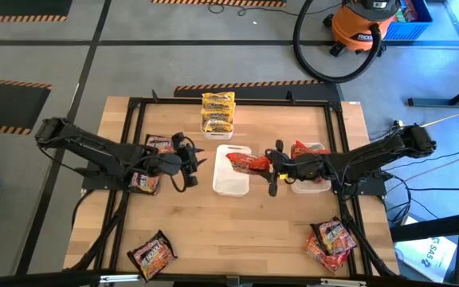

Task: Sort Maruchan noodles
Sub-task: Put the orange noodle pack into the bottom right white bin

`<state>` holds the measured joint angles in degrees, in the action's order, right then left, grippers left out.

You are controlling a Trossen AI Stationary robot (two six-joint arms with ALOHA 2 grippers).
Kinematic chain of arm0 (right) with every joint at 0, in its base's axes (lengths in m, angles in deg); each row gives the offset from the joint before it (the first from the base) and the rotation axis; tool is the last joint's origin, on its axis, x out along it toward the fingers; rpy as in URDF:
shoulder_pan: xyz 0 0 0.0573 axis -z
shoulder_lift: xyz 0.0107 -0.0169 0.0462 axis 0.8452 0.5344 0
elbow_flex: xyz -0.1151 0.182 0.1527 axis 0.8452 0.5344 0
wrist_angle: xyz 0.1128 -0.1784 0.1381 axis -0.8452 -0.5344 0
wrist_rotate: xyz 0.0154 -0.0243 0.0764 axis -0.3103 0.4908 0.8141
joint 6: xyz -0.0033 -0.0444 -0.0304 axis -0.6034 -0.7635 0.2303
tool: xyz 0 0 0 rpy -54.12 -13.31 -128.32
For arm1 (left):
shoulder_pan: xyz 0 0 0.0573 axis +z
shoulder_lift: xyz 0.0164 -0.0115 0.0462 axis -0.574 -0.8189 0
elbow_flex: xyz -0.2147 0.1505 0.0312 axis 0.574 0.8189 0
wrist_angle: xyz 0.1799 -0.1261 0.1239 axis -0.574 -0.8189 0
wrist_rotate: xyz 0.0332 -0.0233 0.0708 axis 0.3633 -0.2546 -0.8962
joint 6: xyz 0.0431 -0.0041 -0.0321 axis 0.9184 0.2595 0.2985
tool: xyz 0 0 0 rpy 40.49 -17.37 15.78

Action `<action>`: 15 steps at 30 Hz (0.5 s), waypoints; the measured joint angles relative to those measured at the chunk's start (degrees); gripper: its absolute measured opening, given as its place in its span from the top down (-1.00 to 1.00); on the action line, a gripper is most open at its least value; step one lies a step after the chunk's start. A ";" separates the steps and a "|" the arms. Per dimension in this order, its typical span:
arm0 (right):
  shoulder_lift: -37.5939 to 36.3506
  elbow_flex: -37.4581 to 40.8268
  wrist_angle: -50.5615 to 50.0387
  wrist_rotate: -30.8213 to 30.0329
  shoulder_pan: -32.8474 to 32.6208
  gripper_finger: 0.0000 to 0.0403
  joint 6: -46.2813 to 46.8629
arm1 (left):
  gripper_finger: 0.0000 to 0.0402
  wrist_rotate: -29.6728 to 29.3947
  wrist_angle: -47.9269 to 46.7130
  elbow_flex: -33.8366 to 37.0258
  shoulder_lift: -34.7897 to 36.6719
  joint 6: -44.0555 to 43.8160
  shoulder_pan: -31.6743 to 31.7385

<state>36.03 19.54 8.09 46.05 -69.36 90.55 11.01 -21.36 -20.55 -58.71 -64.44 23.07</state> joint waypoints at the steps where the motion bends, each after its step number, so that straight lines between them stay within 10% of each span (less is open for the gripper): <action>1: 0.00 0.00 0.13 0.28 0.00 0.36 -0.02 | 0.27 1.19 0.17 0.11 -0.04 -0.01 0.36; 15: 5.30 0.02 11.12 7.27 0.00 0.35 -3.71 | -0.25 22.99 19.12 0.04 -8.31 6.45 3.45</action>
<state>41.33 19.56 19.22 53.33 -69.36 86.84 33.99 -2.25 -20.50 -67.02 -57.98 26.52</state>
